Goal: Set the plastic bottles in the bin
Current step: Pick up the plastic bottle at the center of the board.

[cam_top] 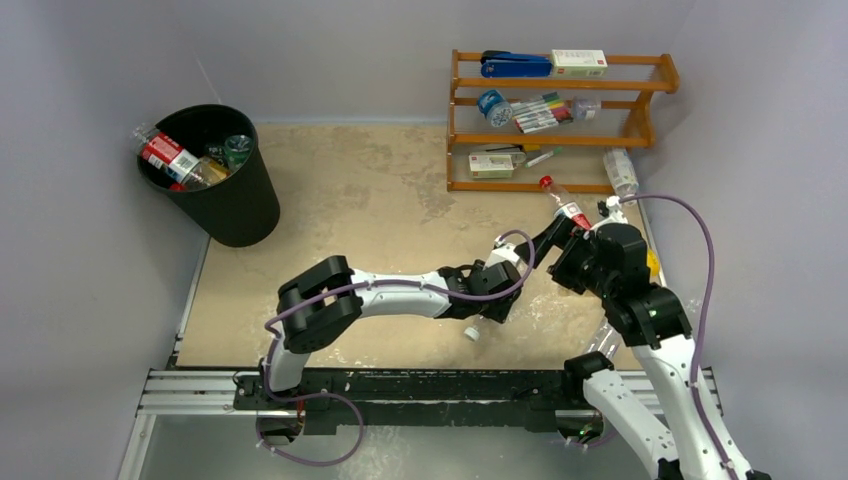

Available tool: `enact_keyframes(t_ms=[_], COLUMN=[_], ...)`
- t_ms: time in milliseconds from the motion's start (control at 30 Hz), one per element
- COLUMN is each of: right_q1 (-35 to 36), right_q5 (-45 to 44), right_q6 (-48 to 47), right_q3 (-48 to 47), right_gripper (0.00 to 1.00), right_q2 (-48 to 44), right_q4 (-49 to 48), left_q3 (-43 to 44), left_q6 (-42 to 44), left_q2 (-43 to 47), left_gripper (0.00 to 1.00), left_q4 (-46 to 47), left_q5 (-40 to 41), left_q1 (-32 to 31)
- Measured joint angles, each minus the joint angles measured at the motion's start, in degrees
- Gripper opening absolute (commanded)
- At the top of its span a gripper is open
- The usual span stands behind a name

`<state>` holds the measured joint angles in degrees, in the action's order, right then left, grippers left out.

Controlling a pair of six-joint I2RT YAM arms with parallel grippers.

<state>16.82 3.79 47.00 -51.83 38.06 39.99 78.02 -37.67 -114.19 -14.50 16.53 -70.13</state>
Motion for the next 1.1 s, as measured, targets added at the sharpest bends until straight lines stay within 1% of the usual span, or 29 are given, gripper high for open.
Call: enact_keyframes(t_ms=[233, 400, 500, 633, 800, 900, 1100], right_q1=[0.02, 0.04, 0.04, 0.04, 0.04, 0.04, 0.04], right_q5=[0.26, 0.28, 0.35, 2.03, 4.94, 6.32, 9.11], right_q6=[0.07, -0.02, -0.15, -0.31, -0.96, -1.53, -2.12], right_q3=[-1.2, -4.83, -5.16, -5.16, -5.16, -5.16, -4.98], right_gripper=[1.0, 1.0, 1.0, 1.0, 1.0, 1.0, 1.0], right_q2=[-0.96, -0.81, -0.13, 2.23, 4.22, 4.74, 4.66], right_q4=[0.9, 0.83, 0.74, -0.37, -2.82, -3.5, -4.55], left_q3=[1.84, 1.79, 1.77, 1.77, 1.88, 3.06, 11.89], left_q6=[2.01, 3.76, 4.42, 4.61, 5.86, 7.15, 10.91], left_q2=[2.38, 8.09, 12.35, 17.07, 19.63, 20.04, 20.85], left_gripper=[0.51, 0.52, 0.52, 0.53, 0.54, 0.54, 0.55], left_q4=[-5.95, -8.74, -9.33, -10.34, -12.63, -15.52, -21.73], left_q5=[3.48, 4.33, 4.9, 5.42, 4.9, 4.7, 4.7], left_q1=[1.7, 7.28, 10.8, 12.37, 14.32, 18.4, 29.27])
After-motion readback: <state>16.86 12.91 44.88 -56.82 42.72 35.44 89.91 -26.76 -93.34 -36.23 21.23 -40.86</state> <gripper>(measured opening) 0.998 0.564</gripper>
